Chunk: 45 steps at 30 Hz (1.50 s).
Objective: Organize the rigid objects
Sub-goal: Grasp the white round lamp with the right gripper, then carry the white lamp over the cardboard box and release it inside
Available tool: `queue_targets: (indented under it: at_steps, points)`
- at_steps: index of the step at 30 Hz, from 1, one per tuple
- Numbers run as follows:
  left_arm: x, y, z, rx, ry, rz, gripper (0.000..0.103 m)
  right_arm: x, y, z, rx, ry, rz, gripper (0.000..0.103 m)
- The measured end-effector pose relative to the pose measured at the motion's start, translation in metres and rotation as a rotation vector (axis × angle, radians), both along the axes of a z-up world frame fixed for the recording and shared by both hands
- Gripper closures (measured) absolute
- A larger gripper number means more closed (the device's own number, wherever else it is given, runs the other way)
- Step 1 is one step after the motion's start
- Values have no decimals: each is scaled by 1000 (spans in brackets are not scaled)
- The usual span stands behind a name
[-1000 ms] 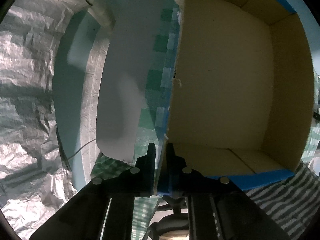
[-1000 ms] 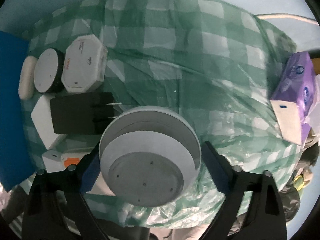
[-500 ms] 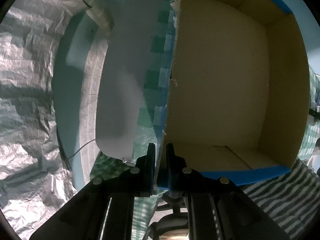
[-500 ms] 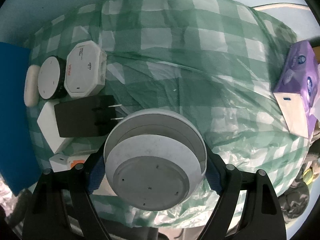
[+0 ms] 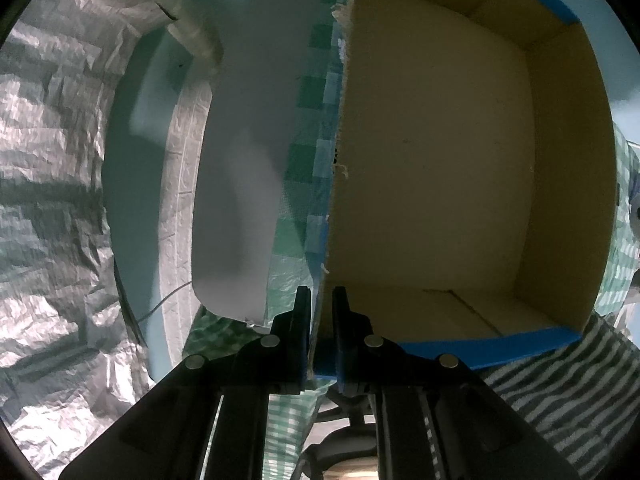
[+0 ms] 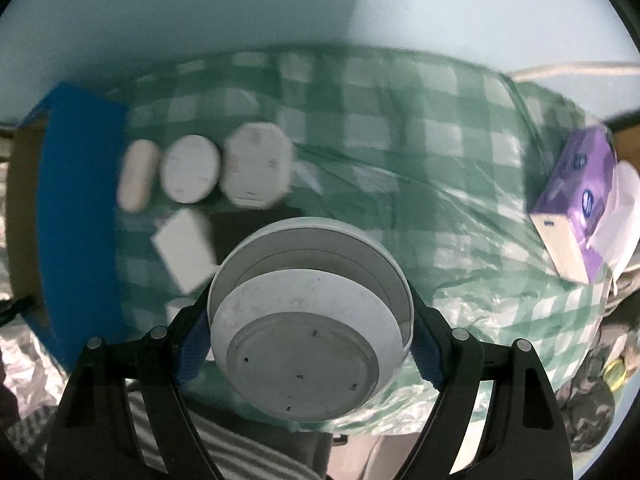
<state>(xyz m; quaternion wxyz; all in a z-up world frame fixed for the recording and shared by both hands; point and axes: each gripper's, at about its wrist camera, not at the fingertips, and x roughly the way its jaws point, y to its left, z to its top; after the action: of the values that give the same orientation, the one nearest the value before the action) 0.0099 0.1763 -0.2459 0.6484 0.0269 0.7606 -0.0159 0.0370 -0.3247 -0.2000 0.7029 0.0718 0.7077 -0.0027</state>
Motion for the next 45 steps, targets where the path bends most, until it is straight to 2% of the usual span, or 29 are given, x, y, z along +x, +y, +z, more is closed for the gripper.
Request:
queue_targets:
  at_steps: [10, 20, 34, 45]
  points:
    - [1, 0, 0, -3, -5, -6, 93, 8, 69, 44, 19, -69, 132, 20]
    - [0, -1, 1, -10, -6, -16, 93, 23, 130, 66, 32, -98, 257, 20]
    - [0, 0, 0, -8, 3, -33, 93, 54, 230, 72, 67, -110, 403, 20]
    - [2, -1, -4, 9, 11, -79, 93, 67, 281, 45, 74, -91, 510, 20]
